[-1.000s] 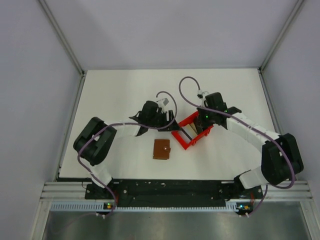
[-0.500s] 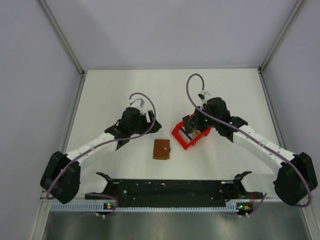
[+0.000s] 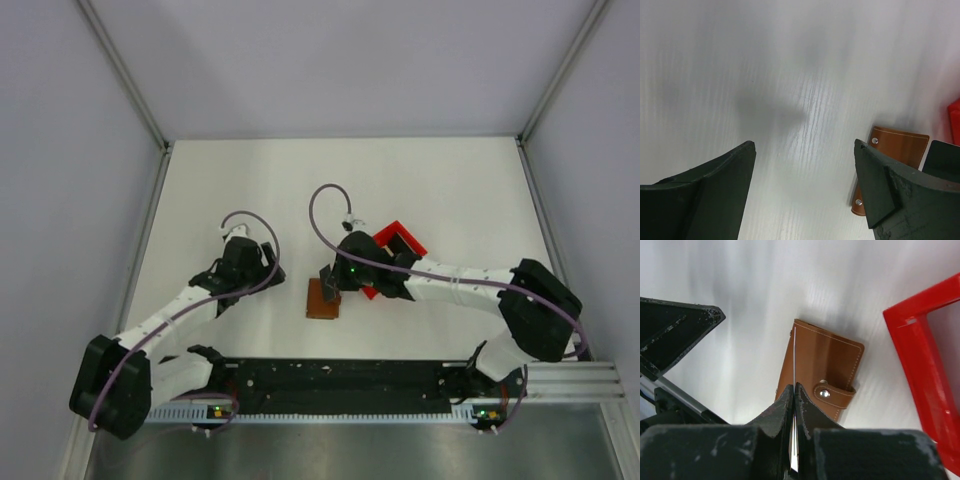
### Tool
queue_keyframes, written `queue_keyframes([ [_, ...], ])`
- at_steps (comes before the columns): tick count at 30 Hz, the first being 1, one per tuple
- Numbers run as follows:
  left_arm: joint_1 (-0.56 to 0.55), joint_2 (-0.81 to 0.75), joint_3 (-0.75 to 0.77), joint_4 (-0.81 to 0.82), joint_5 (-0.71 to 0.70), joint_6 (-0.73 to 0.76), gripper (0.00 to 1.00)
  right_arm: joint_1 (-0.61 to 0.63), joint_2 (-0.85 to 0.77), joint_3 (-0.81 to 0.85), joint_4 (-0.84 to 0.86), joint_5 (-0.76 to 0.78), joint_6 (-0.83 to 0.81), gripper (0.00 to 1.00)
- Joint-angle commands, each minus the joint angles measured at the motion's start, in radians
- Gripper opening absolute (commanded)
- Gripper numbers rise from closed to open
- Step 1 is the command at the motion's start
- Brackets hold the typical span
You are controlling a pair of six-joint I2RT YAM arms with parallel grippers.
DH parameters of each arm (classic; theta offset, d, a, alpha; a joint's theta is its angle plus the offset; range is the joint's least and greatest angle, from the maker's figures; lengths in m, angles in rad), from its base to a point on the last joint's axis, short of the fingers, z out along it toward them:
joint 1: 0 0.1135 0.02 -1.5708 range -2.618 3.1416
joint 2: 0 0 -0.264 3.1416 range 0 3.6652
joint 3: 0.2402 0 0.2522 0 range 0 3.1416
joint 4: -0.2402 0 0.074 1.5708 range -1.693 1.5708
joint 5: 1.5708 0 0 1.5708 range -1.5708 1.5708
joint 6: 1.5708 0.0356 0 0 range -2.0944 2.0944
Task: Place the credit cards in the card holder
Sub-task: Open the card holder at the center of the board.
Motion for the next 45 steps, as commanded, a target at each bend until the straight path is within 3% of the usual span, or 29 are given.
queue_keyframes([
  [1,0.008,-0.027,0.028,-0.018,-0.036,0.004,0.84,0.042,0.053,0.097,0.034,0.103,0.062,0.0],
  [11,0.008,-0.013,0.025,0.033,0.028,0.045,0.84,0.067,0.139,0.166,-0.096,0.204,0.029,0.0],
  [23,0.007,0.053,0.03,0.123,0.227,0.099,0.82,0.067,0.033,0.109,-0.174,0.284,-0.011,0.0],
  [41,-0.079,0.113,0.002,0.194,0.312,0.122,0.55,0.062,-0.058,-0.017,-0.173,0.283,-0.013,0.0],
  [45,-0.116,0.145,-0.004,0.217,0.329,0.116,0.42,0.059,-0.053,-0.04,-0.145,0.26,-0.004,0.0],
])
